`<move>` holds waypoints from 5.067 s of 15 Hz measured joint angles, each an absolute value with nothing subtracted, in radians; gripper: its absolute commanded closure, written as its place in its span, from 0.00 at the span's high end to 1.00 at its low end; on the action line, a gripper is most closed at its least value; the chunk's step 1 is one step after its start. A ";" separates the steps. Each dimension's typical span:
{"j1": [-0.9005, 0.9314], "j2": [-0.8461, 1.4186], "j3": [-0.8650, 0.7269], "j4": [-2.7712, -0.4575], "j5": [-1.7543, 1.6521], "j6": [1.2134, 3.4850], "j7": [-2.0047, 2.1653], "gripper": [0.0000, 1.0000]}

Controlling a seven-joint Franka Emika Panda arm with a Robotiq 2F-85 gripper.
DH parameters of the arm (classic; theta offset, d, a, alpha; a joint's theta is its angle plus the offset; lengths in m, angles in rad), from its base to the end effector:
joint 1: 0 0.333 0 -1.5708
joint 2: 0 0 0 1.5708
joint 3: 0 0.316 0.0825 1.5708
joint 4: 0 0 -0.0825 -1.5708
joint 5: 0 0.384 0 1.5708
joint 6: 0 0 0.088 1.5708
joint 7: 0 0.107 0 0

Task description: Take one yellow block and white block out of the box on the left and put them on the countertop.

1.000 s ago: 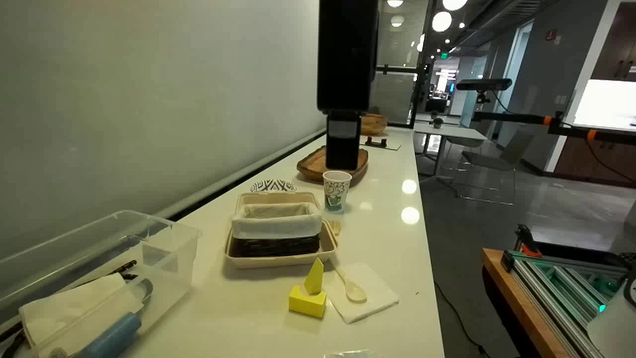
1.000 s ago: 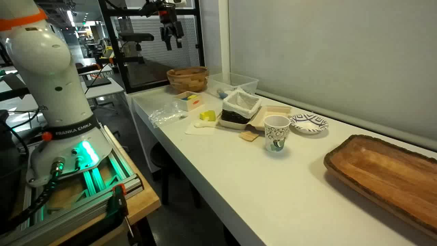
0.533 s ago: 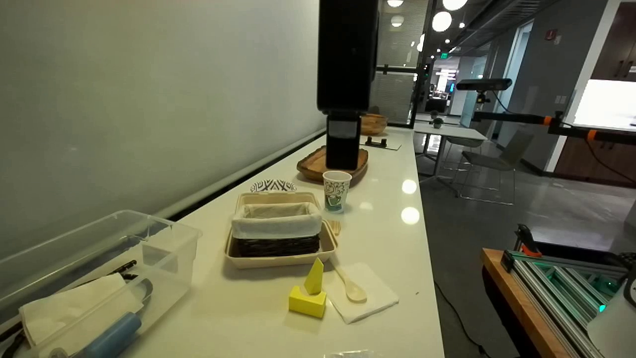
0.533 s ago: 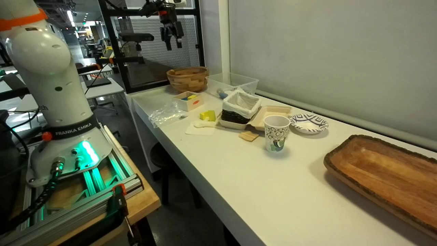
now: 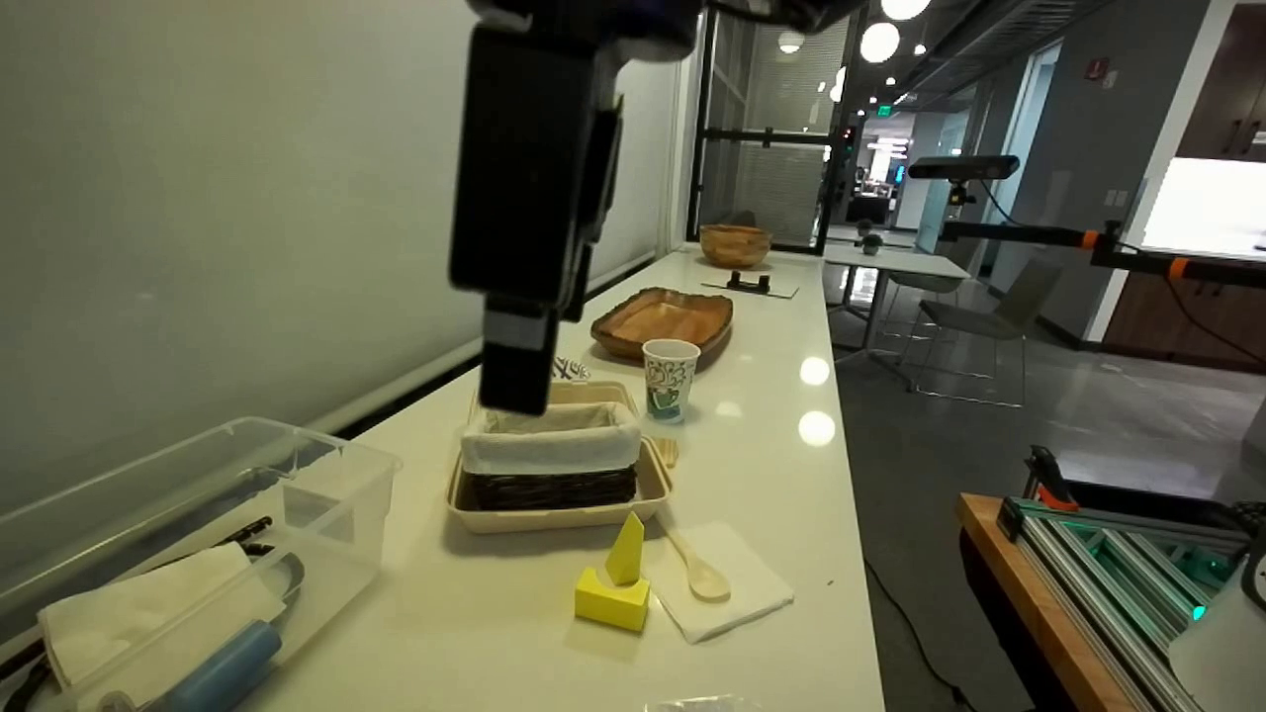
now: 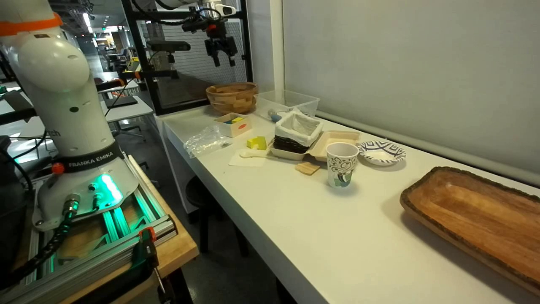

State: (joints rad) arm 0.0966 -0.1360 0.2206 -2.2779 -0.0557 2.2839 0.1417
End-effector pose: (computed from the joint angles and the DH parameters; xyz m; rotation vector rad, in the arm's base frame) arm 0.4836 0.1592 0.4240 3.0749 0.3227 0.2346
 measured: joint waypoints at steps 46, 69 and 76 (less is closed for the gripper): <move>0.128 0.495 0.203 -2.133 0.089 2.695 -0.164 0.73; 0.241 0.356 0.078 -2.155 -0.050 2.689 0.115 0.08; 0.229 0.237 -0.037 -2.285 -0.205 2.643 0.277 0.08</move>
